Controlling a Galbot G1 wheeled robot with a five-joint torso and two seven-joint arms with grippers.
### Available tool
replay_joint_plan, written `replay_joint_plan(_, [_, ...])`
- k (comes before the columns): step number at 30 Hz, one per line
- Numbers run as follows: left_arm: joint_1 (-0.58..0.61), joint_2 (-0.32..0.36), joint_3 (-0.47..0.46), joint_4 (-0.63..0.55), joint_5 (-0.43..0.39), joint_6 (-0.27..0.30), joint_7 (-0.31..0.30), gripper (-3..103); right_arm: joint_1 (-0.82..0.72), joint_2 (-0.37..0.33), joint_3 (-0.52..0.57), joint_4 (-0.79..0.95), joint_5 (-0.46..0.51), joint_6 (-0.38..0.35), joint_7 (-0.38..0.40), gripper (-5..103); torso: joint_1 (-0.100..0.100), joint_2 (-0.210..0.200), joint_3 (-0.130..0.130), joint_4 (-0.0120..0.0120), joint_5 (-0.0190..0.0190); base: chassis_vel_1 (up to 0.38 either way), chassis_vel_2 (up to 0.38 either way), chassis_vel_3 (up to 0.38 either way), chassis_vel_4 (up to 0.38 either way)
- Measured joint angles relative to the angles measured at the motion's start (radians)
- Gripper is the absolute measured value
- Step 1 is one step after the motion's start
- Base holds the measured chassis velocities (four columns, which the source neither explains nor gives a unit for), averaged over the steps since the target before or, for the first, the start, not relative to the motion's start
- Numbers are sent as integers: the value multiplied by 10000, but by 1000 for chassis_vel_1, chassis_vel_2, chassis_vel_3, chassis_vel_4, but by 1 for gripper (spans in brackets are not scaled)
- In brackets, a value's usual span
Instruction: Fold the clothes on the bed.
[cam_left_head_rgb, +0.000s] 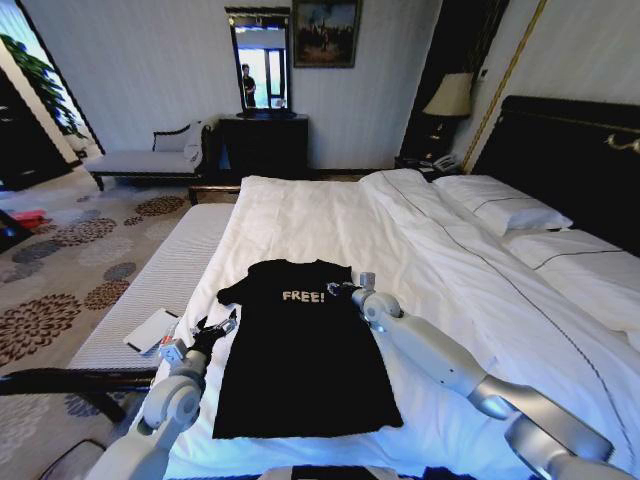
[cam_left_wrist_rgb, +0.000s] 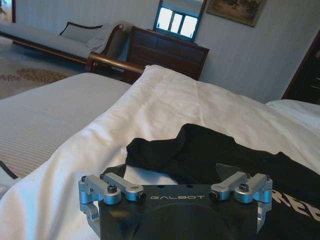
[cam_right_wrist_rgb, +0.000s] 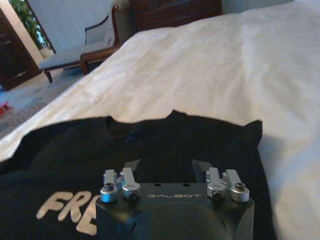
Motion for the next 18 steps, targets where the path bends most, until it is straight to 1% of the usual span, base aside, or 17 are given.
replay_joint_plan(1, [0, 0, 0, 0, 0, 0, 0, 100, 0, 0, 0, 0, 0, 0, 0, 61, 0, 0, 0, 0, 0, 0, 0, 0, 0])
replay_joint_plan(2, [-36, -23, -14, 53, -95, 0, -2, 100, -91, -86, 161, 153, 65, -20, 30, 66, 0, 0, 0, -1, -1, 0, 0, 0, 0])
replay_joint_plan(3, [-68, -42, -16, 88, -151, 0, -2, 100, -146, -138, 256, 245, 104, -30, 44, 66, 0, 0, 0, -2, -1, 0, 0, 0, 0])
replay_joint_plan(5, [-255, -118, -23, 279, -379, 2, -34, 100, -414, -423, 672, 610, 236, -58, 78, 77, 0, 0, -1, -1, -1, 0, 0, 0, 0])
replay_joint_plan(6, [-255, -118, -23, 279, -379, 2, -34, 100, -414, -423, 672, 610, 236, -58, 78, 77, 0, 0, -1, -1, -1, 0, 0, 0, 0])
replay_joint_plan(9, [-609, -194, -23, 655, -632, 14, -99, 100, -888, -808, 1166, 1050, 265, -55, 88, 93, 0, 0, 0, -4, -1, 0, 0, 0, 0])
replay_joint_plan(11, [-755, -213, -20, 816, -715, 16, -107, 100, -1061, -935, 1308, 1177, 243, -35, 87, 93, 0, 1, -1, -3, 0, 0, 0, 0, 0])
replay_joint_plan(13, [-1109, -279, 18, 1071, -1069, 57, -167, 101, -1452, -1146, 1570, 1408, 175, 29, 74, 99, 0, 0, 0, -3, 0, 0, 0, 0, 0])
replay_joint_plan(15, [-1463, -368, 78, 1290, -1509, 123, -230, 95, -1767, -1292, 1779, 1569, 102, 87, 69, 100, 0, 0, 0, -4, 0, 0, 0, 0, 0])
replay_joint_plan(16, [-1463, -368, 78, 1290, -1509, 123, -230, 95, -1767, -1292, 1779, 1569, 102, 87, 69, 100, 0, 0, 0, -4, 0, 0, 0, 0, 0])
replay_joint_plan(17, [-1664, -426, 130, 1406, -1706, 154, -250, 95, -1913, -1353, 1870, 1632, 65, 120, 69, 100, 0, 0, 0, -4, -2, 0, 0, 0, 0])
replay_joint_plan(18, [-1853, -488, 171, 1536, -1863, 174, -286, 92, -2037, -1394, 1935, 1689, 44, 150, 71, 100, 0, 1, 0, -5, 1, 0, 0, 0, 0])
